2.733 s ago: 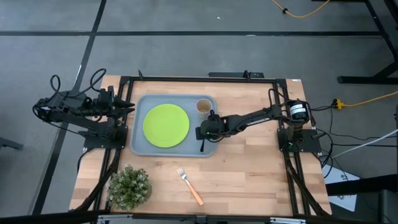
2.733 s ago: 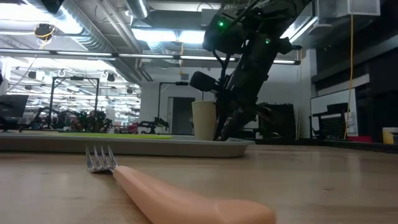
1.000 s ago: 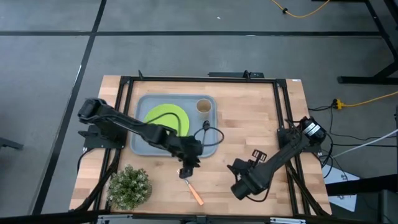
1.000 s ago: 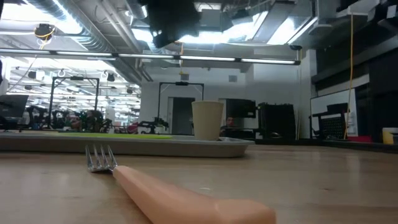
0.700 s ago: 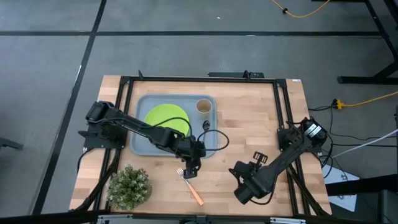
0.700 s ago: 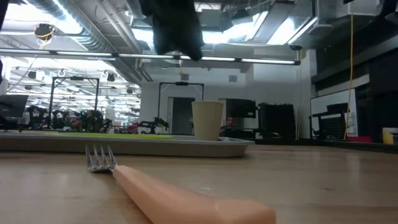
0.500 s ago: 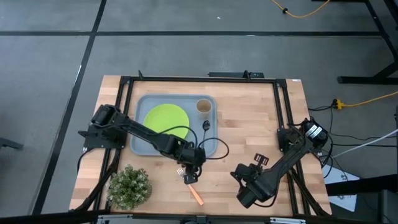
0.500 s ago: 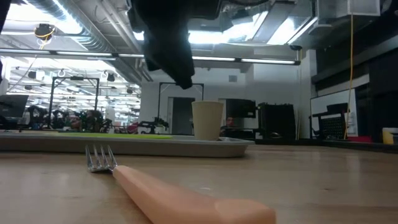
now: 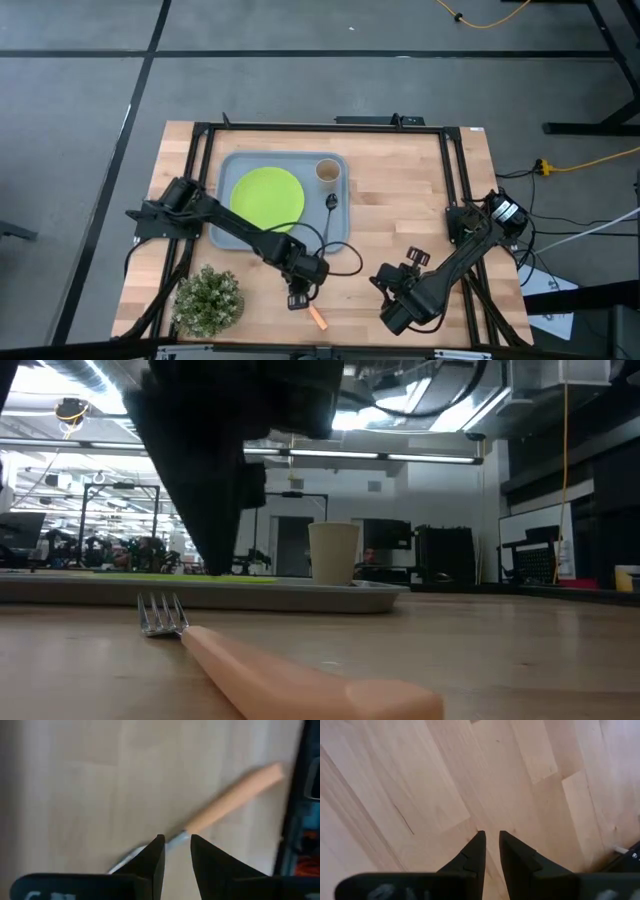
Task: Pick and place plate/cup/fork/spoon on tray
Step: Put the orange fork on the gray tray to the right of the green plate
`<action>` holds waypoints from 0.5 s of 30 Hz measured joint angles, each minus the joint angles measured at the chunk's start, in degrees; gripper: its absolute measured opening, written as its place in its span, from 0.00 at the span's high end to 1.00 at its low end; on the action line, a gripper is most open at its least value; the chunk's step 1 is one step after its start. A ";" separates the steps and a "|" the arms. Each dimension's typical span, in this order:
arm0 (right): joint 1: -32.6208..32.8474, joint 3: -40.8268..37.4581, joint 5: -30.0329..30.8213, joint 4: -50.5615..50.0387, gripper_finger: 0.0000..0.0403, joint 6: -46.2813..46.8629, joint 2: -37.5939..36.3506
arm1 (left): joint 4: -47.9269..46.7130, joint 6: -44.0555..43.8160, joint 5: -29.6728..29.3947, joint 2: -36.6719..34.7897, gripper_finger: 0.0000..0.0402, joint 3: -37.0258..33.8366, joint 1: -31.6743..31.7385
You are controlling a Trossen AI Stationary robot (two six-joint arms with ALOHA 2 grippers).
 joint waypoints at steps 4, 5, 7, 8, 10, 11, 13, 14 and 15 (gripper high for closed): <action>0.00 0.00 0.11 0.34 0.85 -0.07 0.00 | -0.52 -1.36 2.53 -0.13 0.79 0.00 -0.83; 0.00 0.00 0.11 0.37 0.85 -0.12 0.00 | -0.38 -1.45 4.08 -0.13 0.79 0.02 -0.97; 0.00 0.00 0.11 0.38 0.85 -0.15 0.00 | -0.31 -2.91 7.00 -0.15 0.79 0.02 -1.38; 0.00 0.00 0.11 0.38 0.85 -0.15 0.00 | -0.38 -3.70 8.32 -0.09 0.79 0.02 -1.47; 0.00 0.00 0.11 0.42 0.85 -0.15 0.00 | -0.07 -4.30 9.90 0.43 0.79 0.02 -1.57; 0.00 -0.01 0.11 0.46 0.85 -0.17 0.00 | -0.24 -4.38 9.99 0.57 0.79 0.00 -1.57; 0.02 0.00 0.11 0.54 0.85 -0.17 0.00 | -0.13 -4.51 10.14 0.61 0.79 0.00 -1.75; 0.09 0.00 0.11 0.56 0.85 -0.17 0.00 | 0.43 -4.93 10.19 0.99 0.79 0.11 -1.81; 0.13 0.00 0.11 0.56 0.85 -0.20 0.00 | 0.59 -5.66 10.55 1.30 0.79 0.11 -1.98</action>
